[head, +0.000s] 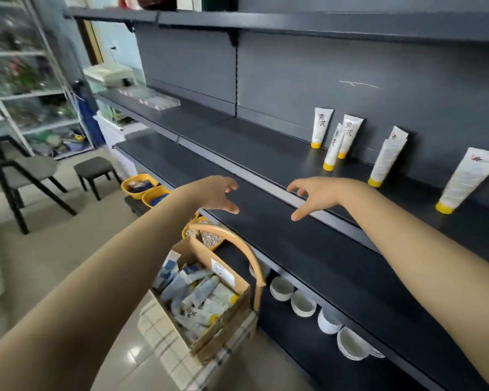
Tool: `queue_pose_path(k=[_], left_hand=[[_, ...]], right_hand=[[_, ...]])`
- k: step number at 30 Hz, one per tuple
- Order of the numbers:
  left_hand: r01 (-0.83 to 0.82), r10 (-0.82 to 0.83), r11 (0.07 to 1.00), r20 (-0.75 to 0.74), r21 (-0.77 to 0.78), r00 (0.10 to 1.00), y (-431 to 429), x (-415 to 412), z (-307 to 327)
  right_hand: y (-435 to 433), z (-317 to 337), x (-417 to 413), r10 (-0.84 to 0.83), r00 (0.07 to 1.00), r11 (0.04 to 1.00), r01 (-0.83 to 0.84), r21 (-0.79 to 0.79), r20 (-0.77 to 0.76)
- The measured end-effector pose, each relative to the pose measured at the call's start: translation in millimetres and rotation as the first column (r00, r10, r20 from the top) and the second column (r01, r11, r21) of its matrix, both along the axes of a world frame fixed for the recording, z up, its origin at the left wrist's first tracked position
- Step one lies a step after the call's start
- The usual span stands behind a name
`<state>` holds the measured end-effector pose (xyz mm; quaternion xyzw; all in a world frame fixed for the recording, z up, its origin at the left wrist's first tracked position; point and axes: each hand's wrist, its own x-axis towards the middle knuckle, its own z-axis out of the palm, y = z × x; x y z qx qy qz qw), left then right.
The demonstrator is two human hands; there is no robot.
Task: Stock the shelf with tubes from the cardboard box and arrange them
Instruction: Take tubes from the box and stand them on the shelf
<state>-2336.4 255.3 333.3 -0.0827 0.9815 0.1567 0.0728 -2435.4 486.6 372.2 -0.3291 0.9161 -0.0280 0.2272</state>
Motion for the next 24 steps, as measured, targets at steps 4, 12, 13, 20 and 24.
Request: queue_pose_path(k=[4,12,13,20,24], left_hand=[[-0.033,0.035,0.999,0.058,-0.041,0.998,-53.5,21.8,-18.2],[-0.015,0.028,0.998,0.206,-0.064,0.978,-150.7,40.7,-83.8],[-0.008,0.020,0.999,0.229,-0.052,0.973,-157.8,42.4,-95.8],[0.016,-0.054,0.995,0.414,0.095,0.909,-173.2,67.4,-195.9],[-0.086,-0.033,0.977,0.539,0.194,0.842,-173.9,73.9,-269.3]], right_hand=[[-71.4,-18.9,11.2,0.083,0.997,0.994,-0.083,0.069,0.004],[-189.5,-80.7,39.6,0.140,0.985,0.948,-0.164,0.272,0.104],[-197.5,-93.0,41.3,0.130,0.983,0.947,-0.162,0.277,0.128],[-222.2,-191.2,47.8,0.093,0.954,0.896,-0.205,0.393,0.286],[-229.3,-259.2,41.4,0.105,0.925,0.864,-0.267,0.426,0.366]])
